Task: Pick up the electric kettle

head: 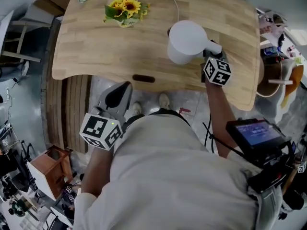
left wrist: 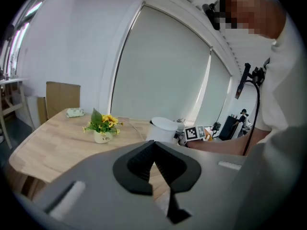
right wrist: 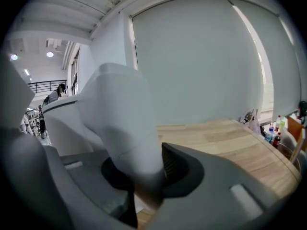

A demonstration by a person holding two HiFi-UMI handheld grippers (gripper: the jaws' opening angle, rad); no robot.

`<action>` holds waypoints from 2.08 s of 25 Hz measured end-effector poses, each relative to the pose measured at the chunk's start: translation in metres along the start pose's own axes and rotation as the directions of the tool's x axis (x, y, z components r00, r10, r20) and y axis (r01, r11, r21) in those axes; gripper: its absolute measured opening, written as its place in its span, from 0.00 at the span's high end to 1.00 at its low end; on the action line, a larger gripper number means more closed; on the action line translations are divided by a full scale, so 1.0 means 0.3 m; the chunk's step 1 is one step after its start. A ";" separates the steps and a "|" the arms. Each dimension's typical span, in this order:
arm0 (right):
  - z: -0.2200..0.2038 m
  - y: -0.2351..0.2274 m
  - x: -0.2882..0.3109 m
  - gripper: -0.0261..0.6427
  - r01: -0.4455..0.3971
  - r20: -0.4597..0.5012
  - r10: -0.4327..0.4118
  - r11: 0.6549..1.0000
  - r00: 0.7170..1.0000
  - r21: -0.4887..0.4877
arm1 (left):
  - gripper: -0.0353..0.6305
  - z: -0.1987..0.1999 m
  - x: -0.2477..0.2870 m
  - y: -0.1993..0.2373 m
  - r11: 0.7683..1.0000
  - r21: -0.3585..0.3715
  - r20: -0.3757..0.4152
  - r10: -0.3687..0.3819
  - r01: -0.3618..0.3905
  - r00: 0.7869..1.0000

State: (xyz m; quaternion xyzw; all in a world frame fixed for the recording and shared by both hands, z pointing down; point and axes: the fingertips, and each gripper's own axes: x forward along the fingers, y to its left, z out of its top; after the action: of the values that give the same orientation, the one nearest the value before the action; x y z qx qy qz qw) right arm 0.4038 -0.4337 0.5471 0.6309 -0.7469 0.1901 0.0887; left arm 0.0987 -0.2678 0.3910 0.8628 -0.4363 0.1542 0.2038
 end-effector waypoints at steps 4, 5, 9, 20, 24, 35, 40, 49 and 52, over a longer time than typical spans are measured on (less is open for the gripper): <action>0.015 -0.012 0.008 0.81 0.013 0.021 -0.013 1.000 1.000 0.002 | 0.94 -0.006 -0.002 -0.001 1.000 -0.007 0.009 0.010 -0.010 1.000; 0.017 -0.012 0.013 0.81 0.015 0.023 -0.015 1.000 1.000 0.001 | 0.94 -0.009 -0.003 0.001 1.000 -0.008 0.009 0.012 -0.012 1.000; 0.014 -0.019 0.030 0.81 0.029 0.026 -0.030 0.999 0.999 0.021 | 0.94 -0.010 -0.021 0.025 1.000 -0.002 0.015 0.031 -0.031 0.999; 0.131 -0.038 0.069 0.81 0.067 0.069 -0.068 0.998 0.995 0.014 | 0.94 -0.021 -0.168 0.106 0.994 -0.022 0.034 0.108 -0.107 0.994; 0.205 0.011 0.055 0.81 0.065 0.110 -0.067 0.998 0.992 0.016 | 0.94 -0.061 -0.246 0.134 0.993 -0.032 0.042 0.115 -0.114 0.992; 0.322 0.259 -0.094 0.81 -0.004 0.138 0.005 1.000 0.990 -0.009 | 0.94 -0.131 -0.437 0.177 0.995 -0.047 0.084 0.089 -0.086 0.992; 0.309 0.415 -0.214 0.81 -0.042 0.129 0.043 0.999 0.991 -0.012 | 0.94 -0.170 -0.536 0.185 0.997 -0.048 0.106 0.062 -0.057 0.992; 0.209 0.683 -0.453 0.81 -0.087 0.093 0.091 0.995 0.991 -0.052 | 0.94 -0.308 -0.753 0.183 0.999 -0.035 0.101 0.007 -0.004 0.995; 0.159 0.763 -0.532 0.81 -0.098 0.083 0.103 0.993 0.991 -0.059 | 0.94 -0.362 -0.821 0.191 0.999 -0.040 0.096 -0.005 0.008 0.995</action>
State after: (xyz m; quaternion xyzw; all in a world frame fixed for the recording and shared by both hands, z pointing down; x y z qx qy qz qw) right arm 0.2153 -0.2774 0.4047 0.5974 -0.7858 0.1468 0.0641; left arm -0.0985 -0.0758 0.3886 0.8664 -0.4458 0.1031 0.2002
